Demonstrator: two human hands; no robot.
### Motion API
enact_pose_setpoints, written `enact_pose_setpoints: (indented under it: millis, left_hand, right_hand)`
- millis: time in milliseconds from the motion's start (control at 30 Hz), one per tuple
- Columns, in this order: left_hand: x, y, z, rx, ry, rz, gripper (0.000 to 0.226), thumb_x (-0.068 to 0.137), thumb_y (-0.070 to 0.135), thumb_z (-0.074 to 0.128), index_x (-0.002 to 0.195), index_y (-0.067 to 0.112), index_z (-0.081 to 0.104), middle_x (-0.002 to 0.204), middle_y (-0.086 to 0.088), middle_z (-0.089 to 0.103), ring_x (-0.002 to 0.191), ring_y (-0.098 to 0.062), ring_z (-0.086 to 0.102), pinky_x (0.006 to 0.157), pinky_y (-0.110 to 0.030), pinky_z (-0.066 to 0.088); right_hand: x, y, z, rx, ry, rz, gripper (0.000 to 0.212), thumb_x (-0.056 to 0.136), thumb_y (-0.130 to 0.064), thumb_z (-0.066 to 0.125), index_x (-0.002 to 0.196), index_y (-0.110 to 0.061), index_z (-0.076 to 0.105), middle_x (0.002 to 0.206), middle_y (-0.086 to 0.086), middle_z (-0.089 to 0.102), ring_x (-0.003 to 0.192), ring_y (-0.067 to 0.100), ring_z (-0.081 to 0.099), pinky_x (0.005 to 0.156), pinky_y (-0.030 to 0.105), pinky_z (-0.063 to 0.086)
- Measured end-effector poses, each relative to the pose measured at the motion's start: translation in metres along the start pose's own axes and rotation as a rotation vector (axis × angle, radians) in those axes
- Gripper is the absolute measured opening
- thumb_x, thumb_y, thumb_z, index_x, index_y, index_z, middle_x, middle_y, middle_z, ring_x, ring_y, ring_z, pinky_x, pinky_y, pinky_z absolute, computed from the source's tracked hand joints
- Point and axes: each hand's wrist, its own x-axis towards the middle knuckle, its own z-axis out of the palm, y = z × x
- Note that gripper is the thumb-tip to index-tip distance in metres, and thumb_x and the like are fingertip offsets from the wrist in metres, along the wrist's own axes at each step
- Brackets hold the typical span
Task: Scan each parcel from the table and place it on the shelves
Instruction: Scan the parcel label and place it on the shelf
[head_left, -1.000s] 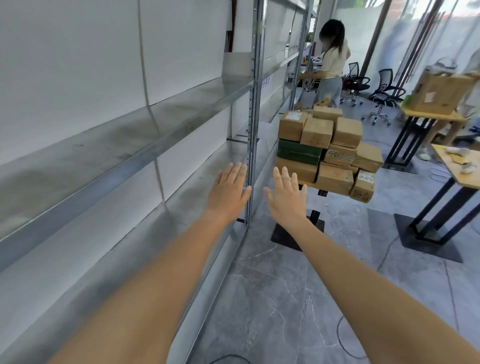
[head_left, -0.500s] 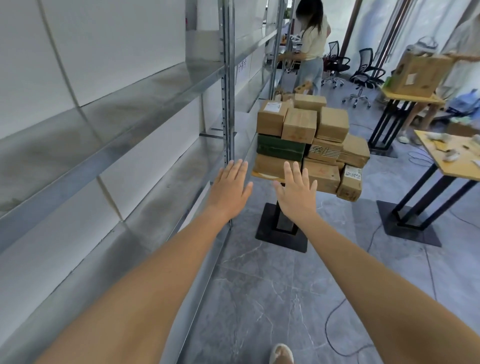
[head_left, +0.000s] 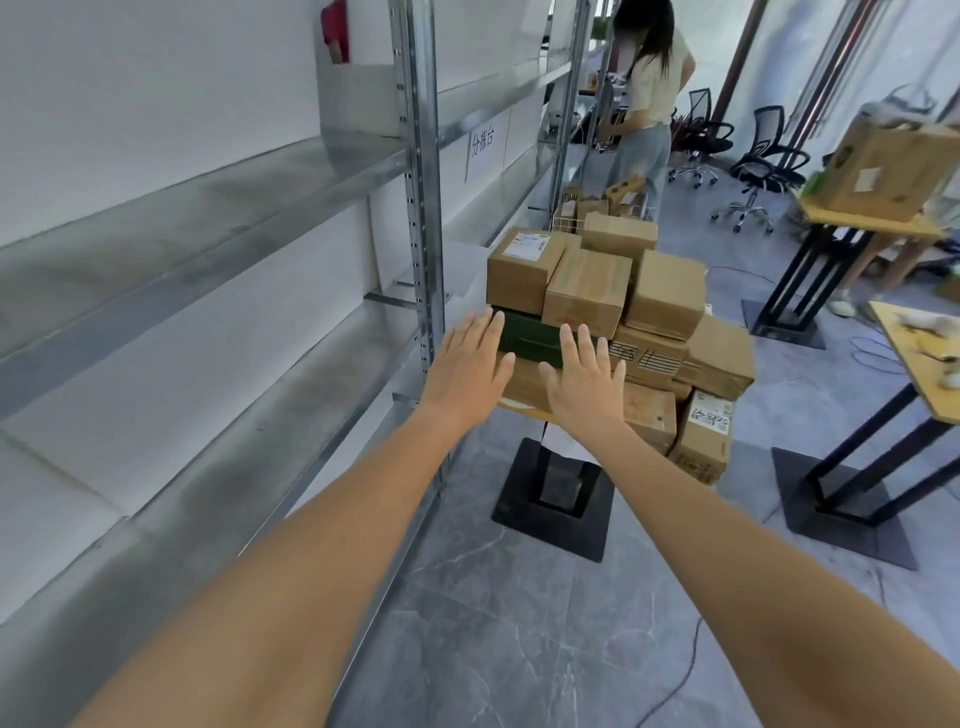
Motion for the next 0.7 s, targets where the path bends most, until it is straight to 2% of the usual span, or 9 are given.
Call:
enact_pose_setpoints:
  millis: [467, 700]
  left_hand:
    - [0.133, -0.029, 0.037, -0.057, -0.004, -0.062, 0.061, 0.111, 0.038, 0.030, 0.162, 0.012, 0.010, 0.171, -0.008, 0.009, 0.158, -0.022, 0.002, 0.127, -0.040, 0.003]
    - [0.223, -0.065, 0.036, -0.120, 0.032, -0.045, 0.060, 0.111, 0.035, 0.031, 0.162, 0.010, 0.013, 0.170, -0.009, 0.011, 0.158, -0.024, 0.003, 0.128, -0.042, 0.005]
  right_hand:
    - [0.127, 0.012, 0.027, 0.072, -0.043, -0.004, 0.063, 0.109, -0.044, 0.029, 0.162, -0.022, 0.005, 0.171, 0.003, 0.001, 0.157, 0.031, -0.002, 0.124, 0.055, 0.002]
    - [0.221, 0.010, 0.037, 0.134, -0.022, 0.105, 0.062, 0.109, -0.043, 0.030, 0.162, -0.022, 0.006, 0.170, 0.005, 0.002, 0.156, 0.032, 0.001, 0.123, 0.054, 0.002]
